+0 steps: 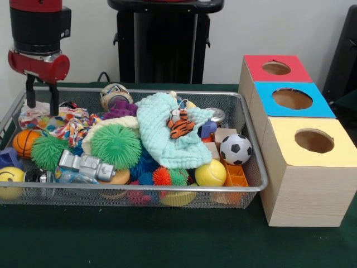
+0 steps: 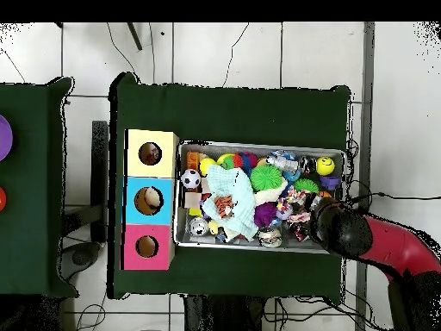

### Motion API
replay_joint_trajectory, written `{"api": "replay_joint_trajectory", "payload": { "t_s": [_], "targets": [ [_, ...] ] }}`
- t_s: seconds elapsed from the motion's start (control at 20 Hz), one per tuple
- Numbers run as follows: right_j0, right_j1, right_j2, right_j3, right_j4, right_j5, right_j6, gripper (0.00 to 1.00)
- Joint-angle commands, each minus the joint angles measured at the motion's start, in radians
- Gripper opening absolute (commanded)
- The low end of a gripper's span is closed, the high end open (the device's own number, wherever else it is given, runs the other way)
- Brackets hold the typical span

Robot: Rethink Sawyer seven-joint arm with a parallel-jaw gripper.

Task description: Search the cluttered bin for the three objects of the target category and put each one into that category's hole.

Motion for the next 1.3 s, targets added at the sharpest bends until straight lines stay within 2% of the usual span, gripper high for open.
{"api": "replay_joint_trajectory", "payload": {
  "t_s": [0.05,0.25,0.95,1.3],
  "targets": [
    [-0.018,0.042,-0.029,-0.020,-0.095,0.116,-0.108,1.00],
    [-0.023,0.066,-0.056,-0.016,-0.108,0.140,-0.102,1.00],
    [-0.059,0.174,-0.054,0.036,-0.155,-0.029,-0.025,1.00],
    [-0.090,0.238,-0.024,0.028,-0.172,-0.121,-0.003,1.00]
  ]
}}
